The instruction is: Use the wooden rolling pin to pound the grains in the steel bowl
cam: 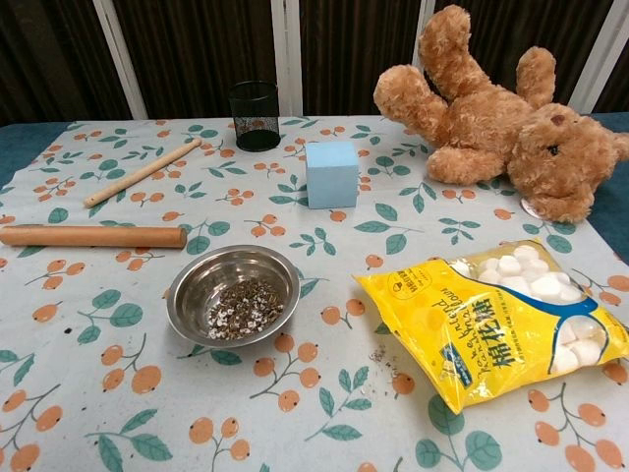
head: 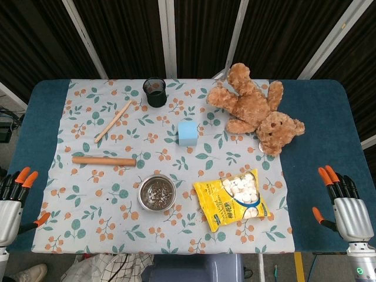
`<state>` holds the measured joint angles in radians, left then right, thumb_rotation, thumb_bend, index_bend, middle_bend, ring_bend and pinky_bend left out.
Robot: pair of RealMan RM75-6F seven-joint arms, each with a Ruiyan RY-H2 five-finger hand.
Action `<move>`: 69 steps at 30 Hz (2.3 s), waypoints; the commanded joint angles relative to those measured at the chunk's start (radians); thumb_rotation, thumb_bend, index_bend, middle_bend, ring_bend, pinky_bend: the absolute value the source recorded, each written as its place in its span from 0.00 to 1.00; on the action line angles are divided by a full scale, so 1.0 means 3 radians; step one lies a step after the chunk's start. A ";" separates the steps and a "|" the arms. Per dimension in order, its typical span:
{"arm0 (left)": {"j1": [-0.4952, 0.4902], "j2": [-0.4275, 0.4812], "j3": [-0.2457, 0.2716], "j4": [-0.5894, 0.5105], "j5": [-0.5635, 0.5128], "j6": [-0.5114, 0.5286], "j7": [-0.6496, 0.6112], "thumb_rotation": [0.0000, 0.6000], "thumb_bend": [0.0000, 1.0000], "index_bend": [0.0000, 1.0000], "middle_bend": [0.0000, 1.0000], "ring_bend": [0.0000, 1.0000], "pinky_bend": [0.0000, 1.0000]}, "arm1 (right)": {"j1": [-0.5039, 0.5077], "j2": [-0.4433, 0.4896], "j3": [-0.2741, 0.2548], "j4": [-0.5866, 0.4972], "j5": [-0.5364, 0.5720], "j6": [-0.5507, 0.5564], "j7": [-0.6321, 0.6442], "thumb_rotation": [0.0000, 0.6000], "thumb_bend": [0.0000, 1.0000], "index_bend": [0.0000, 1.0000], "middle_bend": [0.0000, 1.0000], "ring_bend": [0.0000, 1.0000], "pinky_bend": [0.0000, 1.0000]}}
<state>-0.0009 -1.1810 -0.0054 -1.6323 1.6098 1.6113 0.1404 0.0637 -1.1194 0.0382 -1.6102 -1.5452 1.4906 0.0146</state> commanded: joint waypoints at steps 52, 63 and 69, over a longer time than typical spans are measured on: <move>-0.1206 -0.0077 -0.0839 -0.0544 -0.1824 -0.1460 0.1557 1.00 0.28 0.24 0.20 0.00 0.00 | 0.0005 -0.0010 0.0096 -0.0059 0.0154 -0.0011 0.0212 1.00 0.36 0.00 0.00 0.00 0.00; -0.1705 -0.0515 -0.0896 -0.0148 -0.2504 -0.1682 0.2102 1.00 0.31 0.31 0.30 0.00 0.00 | 0.0014 0.0012 0.0115 -0.0094 0.0213 -0.0059 0.0301 1.00 0.36 0.00 0.00 0.00 0.00; -0.1895 -0.0747 -0.0873 0.0106 -0.2675 -0.1717 0.2234 1.00 0.37 0.37 0.33 0.00 0.00 | 0.0019 0.0023 0.0120 -0.0106 0.0231 -0.0080 0.0330 1.00 0.36 0.00 0.00 0.00 0.00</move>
<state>-0.5532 -1.3860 -0.2700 -1.6212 0.8222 1.1019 0.8006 0.0694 -1.1127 0.0742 -1.6418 -1.4759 1.4668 0.1133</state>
